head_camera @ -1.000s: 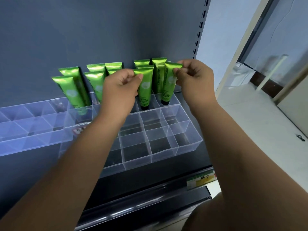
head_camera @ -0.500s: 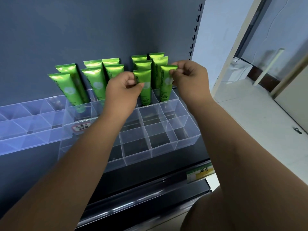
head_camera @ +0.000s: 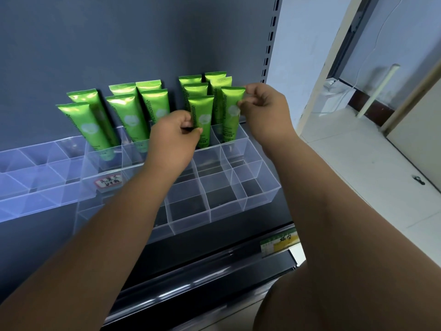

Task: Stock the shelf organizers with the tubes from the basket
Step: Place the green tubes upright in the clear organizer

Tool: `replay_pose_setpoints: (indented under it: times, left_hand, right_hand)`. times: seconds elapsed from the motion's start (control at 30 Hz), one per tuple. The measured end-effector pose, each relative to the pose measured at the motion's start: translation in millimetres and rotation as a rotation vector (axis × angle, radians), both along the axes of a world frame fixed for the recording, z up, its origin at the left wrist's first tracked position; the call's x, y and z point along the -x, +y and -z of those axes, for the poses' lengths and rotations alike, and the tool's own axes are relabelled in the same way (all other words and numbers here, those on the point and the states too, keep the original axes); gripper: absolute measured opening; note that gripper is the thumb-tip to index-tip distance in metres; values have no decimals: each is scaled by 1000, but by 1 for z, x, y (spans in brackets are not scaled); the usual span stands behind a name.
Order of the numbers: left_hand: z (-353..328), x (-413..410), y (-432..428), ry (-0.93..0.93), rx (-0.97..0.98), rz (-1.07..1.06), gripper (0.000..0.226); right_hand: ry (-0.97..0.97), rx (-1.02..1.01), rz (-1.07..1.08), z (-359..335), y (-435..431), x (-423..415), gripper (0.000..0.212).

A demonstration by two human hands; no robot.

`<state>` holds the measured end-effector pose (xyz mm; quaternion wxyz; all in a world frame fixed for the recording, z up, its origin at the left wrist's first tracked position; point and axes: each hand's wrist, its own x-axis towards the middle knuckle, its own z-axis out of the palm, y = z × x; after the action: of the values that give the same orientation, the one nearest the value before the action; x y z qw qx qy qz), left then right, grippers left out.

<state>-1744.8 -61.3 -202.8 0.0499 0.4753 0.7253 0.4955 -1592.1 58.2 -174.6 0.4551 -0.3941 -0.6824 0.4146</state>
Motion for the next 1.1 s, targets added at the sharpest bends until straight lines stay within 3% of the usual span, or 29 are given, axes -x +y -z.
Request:
replay_pose_setpoints:
  times: [0.2, 0.43, 1.1]
  left_hand:
    - [-1, -1, -1, 39, 7, 1, 8]
    - [-1, 0, 1, -3, 9, -27, 7]
    - [0, 4, -1, -63, -22, 42, 31]
  right_hand:
    - [19, 24, 28, 2, -4, 5, 6]
    - [8, 15, 39, 1, -7, 11, 12]
    - [109, 99, -4, 4, -5, 4, 13]
